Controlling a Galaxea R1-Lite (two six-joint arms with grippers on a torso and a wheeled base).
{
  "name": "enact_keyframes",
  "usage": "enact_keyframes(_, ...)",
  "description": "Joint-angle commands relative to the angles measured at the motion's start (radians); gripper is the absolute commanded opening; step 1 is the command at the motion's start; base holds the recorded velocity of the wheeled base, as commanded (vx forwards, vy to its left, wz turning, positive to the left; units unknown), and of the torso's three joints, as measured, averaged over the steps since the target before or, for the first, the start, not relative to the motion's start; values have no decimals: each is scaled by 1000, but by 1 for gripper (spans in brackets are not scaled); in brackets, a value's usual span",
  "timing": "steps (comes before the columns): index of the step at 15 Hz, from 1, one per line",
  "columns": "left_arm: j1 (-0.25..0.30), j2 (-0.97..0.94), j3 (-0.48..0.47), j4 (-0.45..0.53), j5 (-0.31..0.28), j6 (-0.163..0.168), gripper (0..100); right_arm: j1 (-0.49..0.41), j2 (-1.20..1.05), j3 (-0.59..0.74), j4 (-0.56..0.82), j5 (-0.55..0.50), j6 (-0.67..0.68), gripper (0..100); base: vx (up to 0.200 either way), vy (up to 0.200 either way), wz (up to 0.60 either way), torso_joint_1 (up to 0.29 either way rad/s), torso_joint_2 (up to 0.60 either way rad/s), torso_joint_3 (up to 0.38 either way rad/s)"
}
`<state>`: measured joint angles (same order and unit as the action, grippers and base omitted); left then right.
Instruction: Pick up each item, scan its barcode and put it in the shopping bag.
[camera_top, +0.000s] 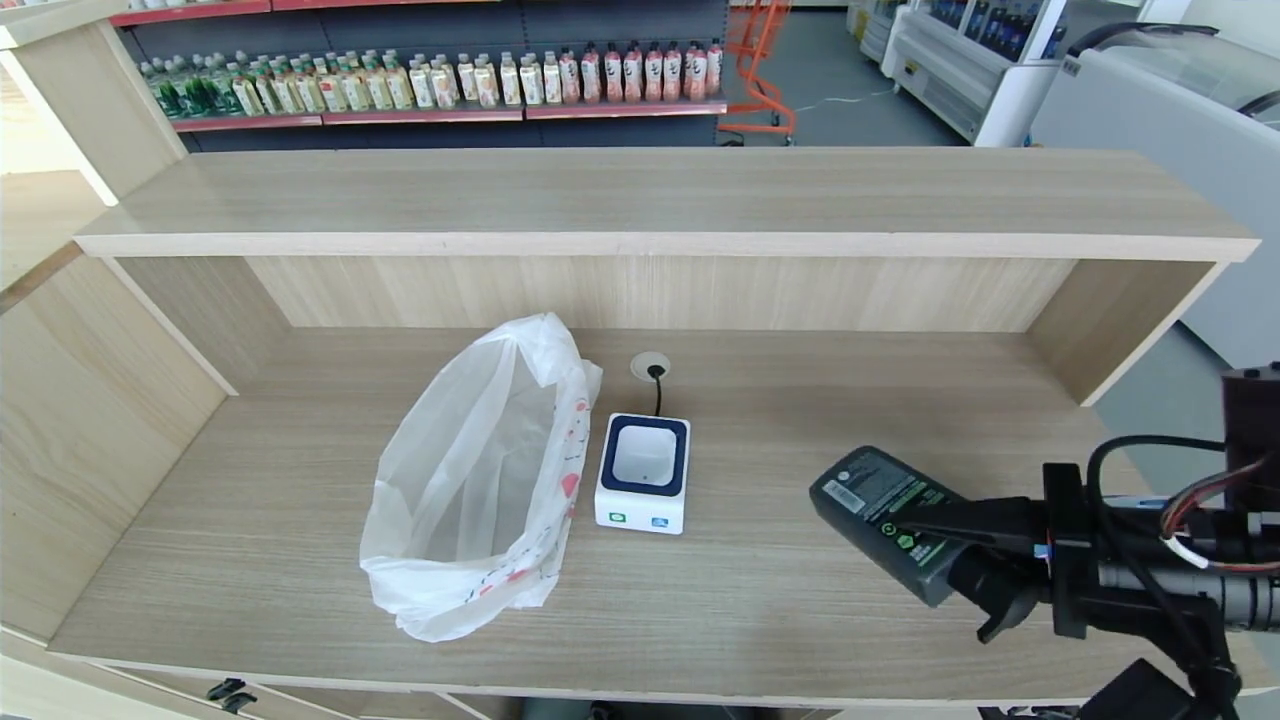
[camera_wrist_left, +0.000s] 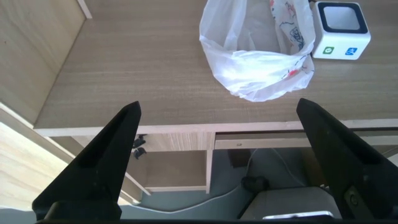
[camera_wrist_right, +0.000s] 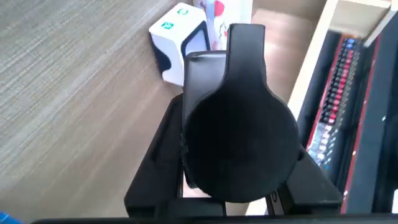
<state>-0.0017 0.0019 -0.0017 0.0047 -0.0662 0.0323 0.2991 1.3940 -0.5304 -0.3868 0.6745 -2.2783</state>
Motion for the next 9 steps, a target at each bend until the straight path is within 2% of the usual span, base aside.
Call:
enact_keyframes(1,0,0,0,0,0,0,100,69,186,12,-24,89,-196,0,0,0,0,0,0,0)
enact_keyframes(3,0,0,0,0,0,0,100,176,280,15,-87,172,-297,0,0,0,0,0,0,0)
enact_keyframes(5,0,0,0,0,0,0,100,252,376,9,-215,297,-363,0,0,0,0,0,0,0)
enact_keyframes(9,0,0,0,0,0,0,100,259,415,-16,-279,315,-365,0,0,0,0,0,0,0)
